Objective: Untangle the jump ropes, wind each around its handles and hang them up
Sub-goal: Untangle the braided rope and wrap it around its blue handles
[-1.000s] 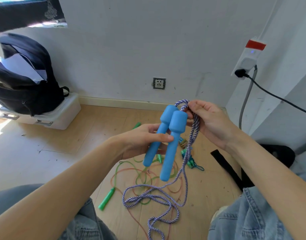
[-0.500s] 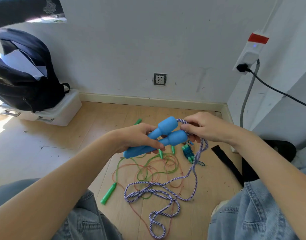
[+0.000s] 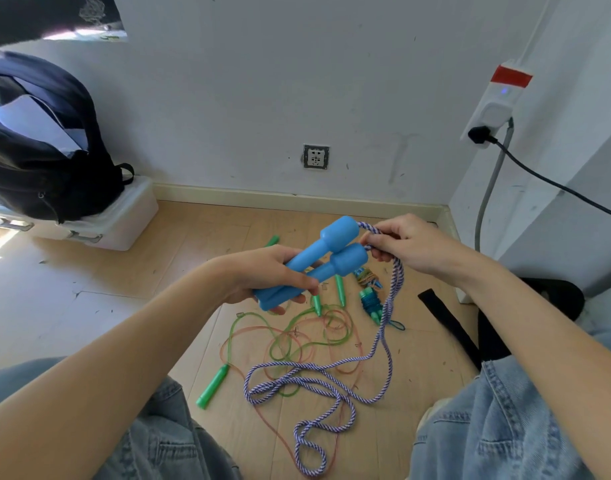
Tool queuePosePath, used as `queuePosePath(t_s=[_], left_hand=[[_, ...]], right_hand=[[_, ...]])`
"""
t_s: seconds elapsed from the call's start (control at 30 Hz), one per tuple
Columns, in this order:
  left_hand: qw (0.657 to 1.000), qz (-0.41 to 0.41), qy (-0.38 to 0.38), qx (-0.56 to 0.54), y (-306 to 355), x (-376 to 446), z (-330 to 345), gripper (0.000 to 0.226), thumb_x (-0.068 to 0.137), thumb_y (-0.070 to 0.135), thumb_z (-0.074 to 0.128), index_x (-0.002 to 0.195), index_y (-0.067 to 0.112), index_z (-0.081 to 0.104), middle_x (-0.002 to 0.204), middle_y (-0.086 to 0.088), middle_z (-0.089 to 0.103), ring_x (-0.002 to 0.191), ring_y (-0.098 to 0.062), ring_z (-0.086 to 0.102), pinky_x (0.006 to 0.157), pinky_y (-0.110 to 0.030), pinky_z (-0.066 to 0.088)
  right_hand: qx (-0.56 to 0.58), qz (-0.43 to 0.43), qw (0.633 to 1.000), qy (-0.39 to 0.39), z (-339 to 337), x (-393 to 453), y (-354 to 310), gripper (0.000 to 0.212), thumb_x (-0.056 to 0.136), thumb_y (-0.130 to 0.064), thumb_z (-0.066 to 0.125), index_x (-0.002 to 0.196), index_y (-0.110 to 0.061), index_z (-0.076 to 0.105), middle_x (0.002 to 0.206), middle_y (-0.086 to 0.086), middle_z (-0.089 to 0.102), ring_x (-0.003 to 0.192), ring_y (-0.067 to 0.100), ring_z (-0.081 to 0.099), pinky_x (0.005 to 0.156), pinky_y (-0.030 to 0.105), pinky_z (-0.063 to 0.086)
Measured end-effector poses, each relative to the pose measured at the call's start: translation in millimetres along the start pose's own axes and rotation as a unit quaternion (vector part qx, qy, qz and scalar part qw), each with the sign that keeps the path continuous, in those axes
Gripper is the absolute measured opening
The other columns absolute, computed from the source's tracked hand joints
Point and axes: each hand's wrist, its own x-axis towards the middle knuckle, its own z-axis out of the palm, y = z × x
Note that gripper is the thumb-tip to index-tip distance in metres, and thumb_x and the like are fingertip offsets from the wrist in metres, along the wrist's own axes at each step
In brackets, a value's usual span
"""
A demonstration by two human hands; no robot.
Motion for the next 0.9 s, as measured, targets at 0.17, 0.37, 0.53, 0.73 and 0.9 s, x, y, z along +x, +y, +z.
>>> queuePosePath(t_s=[0.17,0.37,0.53,0.73,0.9], left_hand=[[0.992,-0.018,0.063,0.112,-5,10,9,0.010,0.091,0.025,0.056,0.101,0.024,0.056,0.073,0.006,0.060,0.051,-0.005,0.053,0.047,-0.019,0.045],[0.947,-0.096,0.051,0.301,-24,29,42,0.009,0.091,0.016,0.046,0.093,0.010,0.053,0.069,-0.002,0.055,0.043,-0.013,0.043,0.035,-0.016,0.035],[0.934,-0.149,-0.109,0.307,-28,23,46,0.007,0.092,0.015,0.050,0.096,0.010,0.049,0.068,-0.001,0.056,0.046,-0.014,0.046,0.040,-0.023,0.040],[0.887,-0.140,-0.261,0.354,-12,6,48,0.008,0.093,0.018,0.052,0.100,0.016,0.050,0.073,0.003,0.055,0.056,-0.011,0.048,0.049,-0.022,0.041],[0.912,-0.066,-0.319,0.247,7,-22,24,0.010,0.092,0.019,0.054,0.093,0.029,0.057,0.077,0.004,0.056,0.058,-0.006,0.050,0.053,-0.017,0.043]], right_hand=[[-0.276,0.045,0.960,-0.022,19,2,8,0.023,0.095,-0.021,0.047,0.081,-0.004,0.054,0.078,0.014,0.057,0.066,0.024,0.049,0.054,0.031,0.030],[-0.592,-0.160,0.789,-0.028,88,-18,-8,0.018,0.075,-0.001,0.054,0.073,-0.015,0.065,0.076,0.000,0.063,0.081,0.019,0.064,0.054,0.024,0.032],[-0.511,-0.163,0.810,-0.238,85,-9,-2,0.017,0.086,-0.010,0.054,0.101,-0.006,0.061,0.066,0.000,0.039,0.073,0.027,0.052,0.049,0.026,0.031],[-0.291,-0.143,0.896,-0.304,75,-18,-11,0.025,0.070,-0.026,0.078,0.086,-0.011,0.066,0.067,-0.003,0.054,0.065,0.012,0.049,0.053,0.026,0.037],[0.041,-0.053,0.943,-0.327,32,-23,-16,0.028,0.068,-0.017,0.080,0.086,-0.019,0.058,0.073,-0.003,0.063,0.064,0.005,0.056,0.054,0.017,0.043]])
